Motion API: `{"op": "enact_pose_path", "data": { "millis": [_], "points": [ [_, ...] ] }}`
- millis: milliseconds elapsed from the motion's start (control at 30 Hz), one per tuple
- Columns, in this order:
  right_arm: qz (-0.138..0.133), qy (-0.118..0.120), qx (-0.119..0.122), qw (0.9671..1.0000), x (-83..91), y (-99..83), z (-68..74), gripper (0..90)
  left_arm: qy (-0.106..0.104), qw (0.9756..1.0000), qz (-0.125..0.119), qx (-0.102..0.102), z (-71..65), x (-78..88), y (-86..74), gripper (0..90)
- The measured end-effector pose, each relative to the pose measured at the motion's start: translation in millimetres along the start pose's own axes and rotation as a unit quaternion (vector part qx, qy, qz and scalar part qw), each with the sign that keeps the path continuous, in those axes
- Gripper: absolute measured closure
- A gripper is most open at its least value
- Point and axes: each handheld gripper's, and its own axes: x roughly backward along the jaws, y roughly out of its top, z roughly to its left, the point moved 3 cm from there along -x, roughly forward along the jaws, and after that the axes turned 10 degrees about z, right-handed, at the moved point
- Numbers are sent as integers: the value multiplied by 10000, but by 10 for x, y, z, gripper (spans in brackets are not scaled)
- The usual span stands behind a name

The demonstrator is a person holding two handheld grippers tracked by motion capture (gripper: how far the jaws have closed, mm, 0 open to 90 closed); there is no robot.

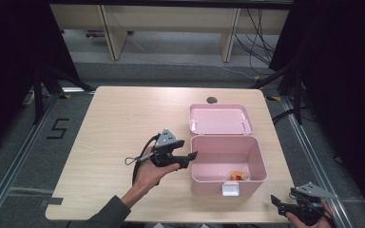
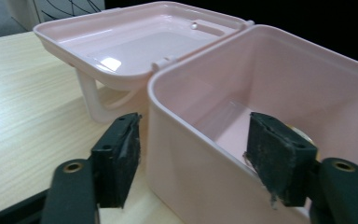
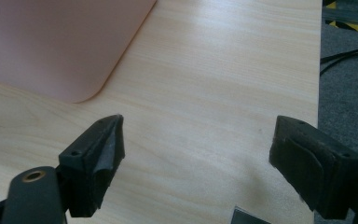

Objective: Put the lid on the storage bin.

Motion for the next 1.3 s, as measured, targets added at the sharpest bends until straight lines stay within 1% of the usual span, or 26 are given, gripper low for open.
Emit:
{"op": "enact_pose_path", "data": {
  "millis": [133, 200, 233, 267, 300, 333, 433, 467, 600, 633, 767, 800, 833, 867, 900, 933, 967, 1033, 1067, 1100, 1133, 1167, 1200, 1233, 1267, 1300],
  "points": [
    [17, 8, -5, 10000, -2, -4, -1, 181, 29, 10000, 45, 10, 78, -86, 63, 439],
    [24, 22, 6, 10000, -7, -4, -2, 181, -42, 9999, 124, 61, 121, -144, 94, 456],
    [24, 22, 6, 10000, -7, -4, -2, 181, -42, 9999, 124, 61, 121, -144, 94, 471],
    [16, 23, 1, 10000, -10, 0, 1, 182, -66, 9999, 128, 56, 142, -194, 123, 485],
    [16, 23, 1, 10000, -10, 0, 1, 182, -66, 9999, 128, 56, 142, -194, 123, 499],
    [58, 158, -71, 9998, -17, -2, 16, 182, -33, 9999, 130, 50, 147, -216, 137, 499],
    [94, 183, -127, 9997, -16, -3, 23, 182, 32, 9998, 180, 115, 154, -284, 168, 542],
    [58, 40, -49, 10000, -13, 0, 5, 182, 24, 9998, 147, 120, 159, -301, 179, 560],
    [21, 41, -11, 10000, -20, 0, -2, 182, 124, 9998, 150, 105, 164, -324, 204, 601],
    [-8, 18, 19, 10000, -28, 2, -8, 182, 179, 9996, 158, 145, 165, -335, 218, 616],
    [14, 49, 20, 10000, -26, 3, -8, 183, 211, 9993, 238, 178, 164, -347, 234, 638],
    [31, 271, -66, 9996, -40, 5, 11, 183, 211, 9992, 264, 213, 156, -360, 242, 644],
    [31, 271, -66, 9996, -40, 5, 11, 183, 211, 9992, 264, 213, 156, -360, 242, 651],
    [-18, 22, 21, 10000, -26, 7, -9, 183, 204, 9992, 299, 193, 156, -364, 248, 663],
    [6, 33, 5, 10000, -24, 7, -6, 183, 258, 9990, 299, 191, 147, -377, 254, 668],
    [-17, 32, 25, 10000, -28, 8, -10, 183, 241, 9989, 362, 172, 146, -379, 259, 677],
    [26, 138, -35, 9999, -30, 8, 1, 183, 252, 9988, 376, 170, 144, -385, 261, 683],
    [6, 163, -73, 9998, -33, 8, 5, 183, 264, 9988, 385, 177, 141, -392, 265, 688],
    [60, 247, -3, 9997, -21, 14, -15, 184, 289, 9986, 424, 125, 129, -400, 268, 714],
    [60, 247, -3, 9997, -21, 14, -15, 184, 289, 9986, 424, 125, 129, -400, 268, 724],
    [-37, 120, -31, 9999, -32, 23, -12, 187, 309, 9986, 411, 131, 114, -414, 271, 737],
    [-37, 120, -31, 9999, -32, 23, -12, 187, 309, 9986, 411, 131, 114, -414, 271, 752],
    [-14, 272, -90, 9996, -35, 52, -27, 187, 347, 9985, 413, 121, 99, -420, 274, 753],
    [-23, 225, -290, 9993, -35, 60, -4, 191, 343, 9981, 501, 71, 103, -410, 273, 754],
    [-48, 241, -341, 9991, -30, 85, -14, 195, 352, 9983, 444, 113, 95, -419, 275, 755],
    [-26, 265, -16, 9996, -28, 115, -79, 197, 352, 9983, 444, 113, 95, -419, 275, 756]
  ]
}}
